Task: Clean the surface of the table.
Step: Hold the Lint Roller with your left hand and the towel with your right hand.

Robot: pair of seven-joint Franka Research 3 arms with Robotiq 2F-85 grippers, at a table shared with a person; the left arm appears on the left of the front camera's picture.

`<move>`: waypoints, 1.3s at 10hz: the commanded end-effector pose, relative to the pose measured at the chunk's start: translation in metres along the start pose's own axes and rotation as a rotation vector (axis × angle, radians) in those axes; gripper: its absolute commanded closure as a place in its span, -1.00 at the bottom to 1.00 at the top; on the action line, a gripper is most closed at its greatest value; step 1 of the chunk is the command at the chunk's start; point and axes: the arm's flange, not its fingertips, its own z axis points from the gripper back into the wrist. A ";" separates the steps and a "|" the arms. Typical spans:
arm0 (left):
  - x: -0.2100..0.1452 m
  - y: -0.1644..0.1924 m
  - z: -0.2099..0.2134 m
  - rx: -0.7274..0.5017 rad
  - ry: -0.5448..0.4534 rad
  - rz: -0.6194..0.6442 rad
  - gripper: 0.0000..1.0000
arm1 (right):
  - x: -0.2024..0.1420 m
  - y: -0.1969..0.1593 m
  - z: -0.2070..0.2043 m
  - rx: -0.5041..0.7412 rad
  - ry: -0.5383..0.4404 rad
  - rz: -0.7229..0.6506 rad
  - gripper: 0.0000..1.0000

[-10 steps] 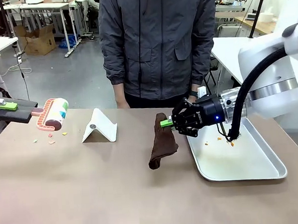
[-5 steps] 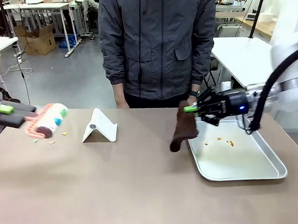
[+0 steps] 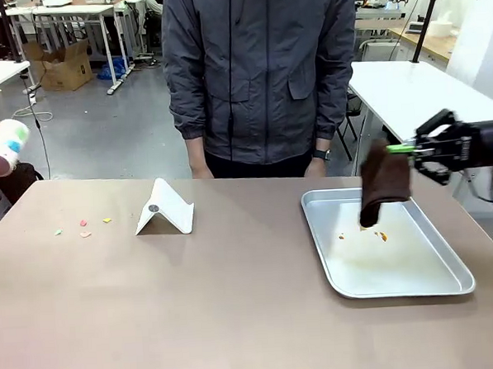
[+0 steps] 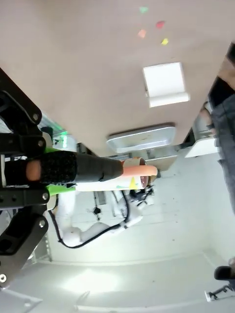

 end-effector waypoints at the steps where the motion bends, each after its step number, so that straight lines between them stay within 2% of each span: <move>1: 0.014 0.004 0.044 -0.013 -0.089 -0.012 0.56 | -0.011 0.002 0.045 0.021 -0.026 0.006 0.84; 3: 0.011 0.012 0.079 0.010 -0.082 0.004 0.56 | -0.004 -0.013 0.086 0.034 -0.089 -0.034 0.84; 6: 0.007 0.027 0.101 0.084 -0.116 0.039 0.56 | 0.019 -0.039 0.132 -0.001 -0.214 -0.053 0.84; 8: 0.007 0.032 0.095 0.113 -0.113 0.056 0.56 | 0.025 -0.048 0.136 -0.063 -0.258 -0.031 0.84; 9: 0.012 0.032 0.086 0.152 -0.107 0.066 0.56 | 0.027 -0.047 0.124 -0.087 -0.319 0.027 0.84; 10: 0.009 0.034 0.101 0.090 -0.130 0.061 0.56 | 0.025 -0.051 0.139 -0.017 -0.250 -0.063 0.84; 13: 0.009 0.034 0.101 0.090 -0.130 0.061 0.56 | 0.025 -0.051 0.139 -0.017 -0.250 -0.063 0.84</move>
